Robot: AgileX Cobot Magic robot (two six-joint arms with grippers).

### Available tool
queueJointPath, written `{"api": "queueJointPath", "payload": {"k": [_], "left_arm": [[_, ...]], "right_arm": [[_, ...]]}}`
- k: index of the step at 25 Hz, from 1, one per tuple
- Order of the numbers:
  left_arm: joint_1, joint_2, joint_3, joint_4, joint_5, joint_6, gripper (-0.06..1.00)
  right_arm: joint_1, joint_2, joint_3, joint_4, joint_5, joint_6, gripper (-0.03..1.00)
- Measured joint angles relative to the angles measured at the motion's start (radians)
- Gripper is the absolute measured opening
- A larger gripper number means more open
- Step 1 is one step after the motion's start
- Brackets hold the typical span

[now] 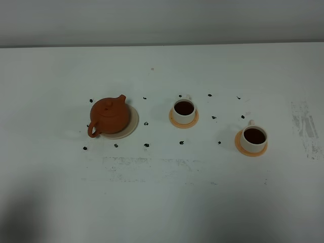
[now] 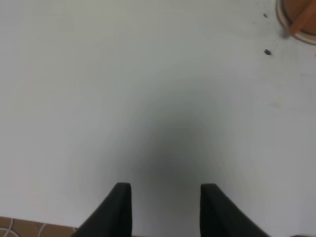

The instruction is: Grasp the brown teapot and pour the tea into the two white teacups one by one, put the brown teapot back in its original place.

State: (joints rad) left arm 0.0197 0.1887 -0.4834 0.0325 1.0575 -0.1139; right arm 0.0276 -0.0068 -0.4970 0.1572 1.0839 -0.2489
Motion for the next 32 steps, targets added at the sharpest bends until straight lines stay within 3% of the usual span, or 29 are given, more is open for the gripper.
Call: {"api": "queueJointPath", "payload": {"k": [14, 32], "left_arm": [[0.0, -0.188, 0.026, 0.015, 0.008, 0.049, 0.36], [0.0, -0.192, 0.026, -0.021, 0.008, 0.086, 0.36]], "right_arm": [[0.0, 0.0, 0.0, 0.0, 0.0, 0.0, 0.22], [0.0, 0.0, 0.0, 0.0, 0.0, 0.0, 0.22]]}}
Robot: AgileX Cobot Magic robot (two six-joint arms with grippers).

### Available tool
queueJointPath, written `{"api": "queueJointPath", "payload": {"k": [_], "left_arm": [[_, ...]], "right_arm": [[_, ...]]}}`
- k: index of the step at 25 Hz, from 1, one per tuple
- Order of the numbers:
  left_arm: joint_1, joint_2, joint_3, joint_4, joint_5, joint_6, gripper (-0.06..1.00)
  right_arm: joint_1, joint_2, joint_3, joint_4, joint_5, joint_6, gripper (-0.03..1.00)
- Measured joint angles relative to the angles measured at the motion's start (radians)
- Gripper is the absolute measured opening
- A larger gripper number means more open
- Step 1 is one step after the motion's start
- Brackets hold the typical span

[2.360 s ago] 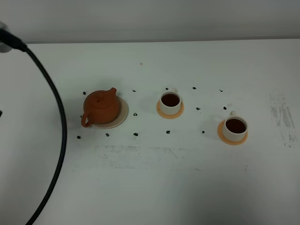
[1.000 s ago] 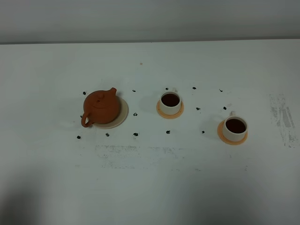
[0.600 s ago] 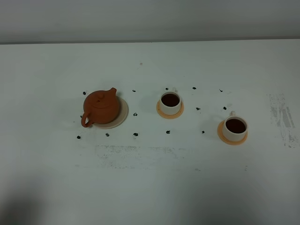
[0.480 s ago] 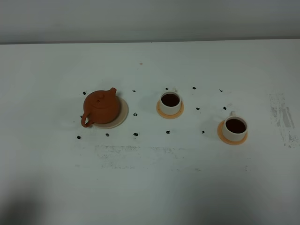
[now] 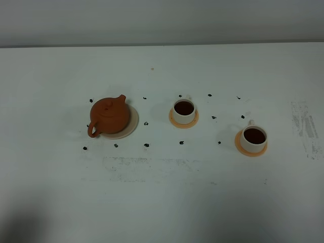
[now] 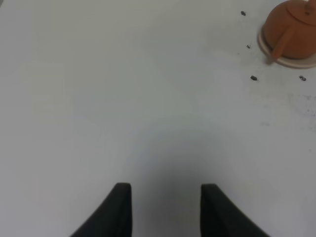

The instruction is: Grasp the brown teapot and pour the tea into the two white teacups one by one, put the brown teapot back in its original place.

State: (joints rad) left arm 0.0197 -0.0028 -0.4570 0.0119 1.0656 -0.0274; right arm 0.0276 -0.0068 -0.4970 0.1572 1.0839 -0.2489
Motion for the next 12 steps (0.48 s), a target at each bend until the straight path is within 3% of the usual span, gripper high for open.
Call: {"api": "queueJointPath", "payload": {"k": [12], "left_arm": [[0.0, 0.0, 0.0, -0.002, 0.0, 0.001, 0.36]], "right_arm": [[0.0, 0.0, 0.0, 0.0, 0.0, 0.0, 0.22]]}}
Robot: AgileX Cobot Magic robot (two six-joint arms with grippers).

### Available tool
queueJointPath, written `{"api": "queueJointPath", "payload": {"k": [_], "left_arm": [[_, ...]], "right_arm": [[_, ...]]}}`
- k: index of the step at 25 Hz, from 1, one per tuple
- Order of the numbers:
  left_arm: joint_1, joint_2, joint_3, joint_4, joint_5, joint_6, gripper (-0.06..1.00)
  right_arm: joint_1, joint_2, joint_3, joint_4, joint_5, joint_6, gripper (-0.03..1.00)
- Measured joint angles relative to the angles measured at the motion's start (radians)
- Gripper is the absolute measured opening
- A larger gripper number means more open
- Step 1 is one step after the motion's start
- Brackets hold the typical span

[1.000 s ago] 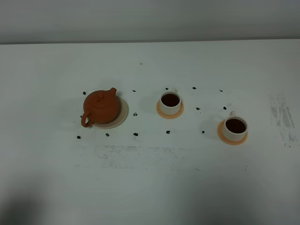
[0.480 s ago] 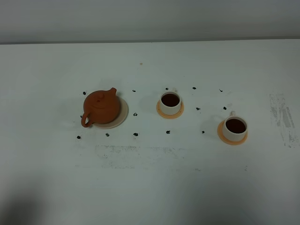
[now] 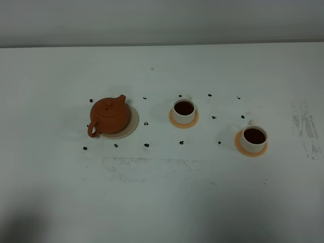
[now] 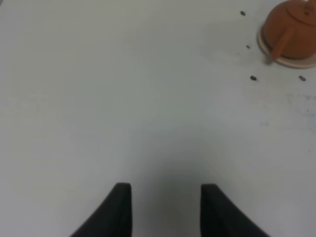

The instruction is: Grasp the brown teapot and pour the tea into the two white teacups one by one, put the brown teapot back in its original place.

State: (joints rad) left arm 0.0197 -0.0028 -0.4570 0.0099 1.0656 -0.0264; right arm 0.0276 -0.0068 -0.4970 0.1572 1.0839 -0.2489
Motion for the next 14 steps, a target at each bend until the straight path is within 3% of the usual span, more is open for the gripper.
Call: {"api": "queueJointPath", "payload": {"k": [14], "left_arm": [[0.0, 0.0, 0.0, -0.001, 0.0, 0.003, 0.36]], "right_arm": [[0.0, 0.0, 0.0, 0.0, 0.0, 0.0, 0.22]]}}
